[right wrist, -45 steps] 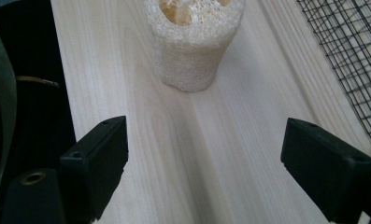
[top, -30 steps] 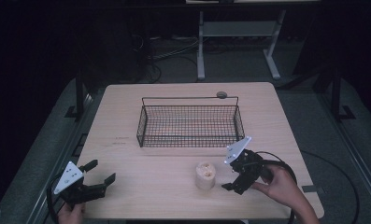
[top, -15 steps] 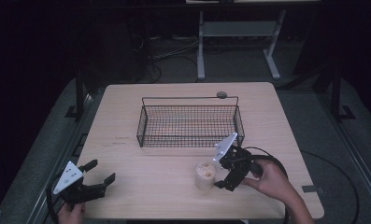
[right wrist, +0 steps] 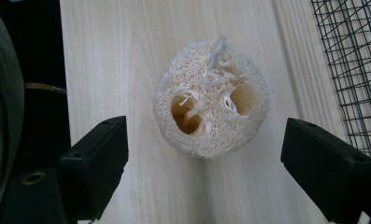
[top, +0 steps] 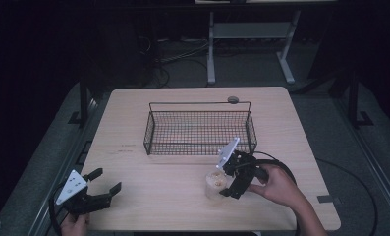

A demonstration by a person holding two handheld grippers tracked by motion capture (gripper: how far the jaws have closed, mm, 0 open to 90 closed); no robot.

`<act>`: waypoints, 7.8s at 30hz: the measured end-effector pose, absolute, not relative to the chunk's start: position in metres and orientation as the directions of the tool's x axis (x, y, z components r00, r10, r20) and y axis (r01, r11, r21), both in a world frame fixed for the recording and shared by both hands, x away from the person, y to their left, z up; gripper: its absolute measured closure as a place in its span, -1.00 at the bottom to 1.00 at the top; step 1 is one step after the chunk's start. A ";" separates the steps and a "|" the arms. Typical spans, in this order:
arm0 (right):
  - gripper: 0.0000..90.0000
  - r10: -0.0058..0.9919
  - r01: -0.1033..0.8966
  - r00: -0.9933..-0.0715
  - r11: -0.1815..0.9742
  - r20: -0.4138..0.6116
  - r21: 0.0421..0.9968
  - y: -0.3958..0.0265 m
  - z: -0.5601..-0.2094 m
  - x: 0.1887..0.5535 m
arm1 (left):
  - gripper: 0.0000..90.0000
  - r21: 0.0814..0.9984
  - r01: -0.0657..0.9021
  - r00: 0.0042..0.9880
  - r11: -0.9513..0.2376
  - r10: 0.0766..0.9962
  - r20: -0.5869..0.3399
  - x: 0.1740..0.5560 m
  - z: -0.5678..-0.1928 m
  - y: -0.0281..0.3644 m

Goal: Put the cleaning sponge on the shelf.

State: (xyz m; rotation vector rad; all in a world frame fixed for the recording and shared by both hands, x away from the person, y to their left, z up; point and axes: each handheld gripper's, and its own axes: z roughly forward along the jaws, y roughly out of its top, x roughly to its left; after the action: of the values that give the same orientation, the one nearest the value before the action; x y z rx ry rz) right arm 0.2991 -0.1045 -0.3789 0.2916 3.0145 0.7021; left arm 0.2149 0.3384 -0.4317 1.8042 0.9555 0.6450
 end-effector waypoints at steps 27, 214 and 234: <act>-0.65 0.161 0.157 -0.987 0.920 0.019 0.359 -0.081 -0.389 0.309 | -0.69 0.919 0.321 0.554 -0.230 0.832 0.015 0.215 -0.431 0.339; -0.38 0.345 0.349 -0.936 0.871 0.078 0.346 -0.073 -0.347 0.497 | -0.69 0.924 0.316 0.558 -0.215 0.830 0.002 0.215 -0.430 0.340; -0.39 0.354 0.367 -0.930 0.869 0.101 0.333 -0.075 -0.373 0.499 | -0.69 0.923 0.322 0.557 -0.213 0.831 -0.002 0.216 -0.430 0.339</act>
State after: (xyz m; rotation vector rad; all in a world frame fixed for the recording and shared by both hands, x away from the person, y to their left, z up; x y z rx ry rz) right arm 0.4993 -0.0746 -0.3730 0.5925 3.0718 0.5592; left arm 0.2158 0.3390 -0.4305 1.7836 0.9536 0.6321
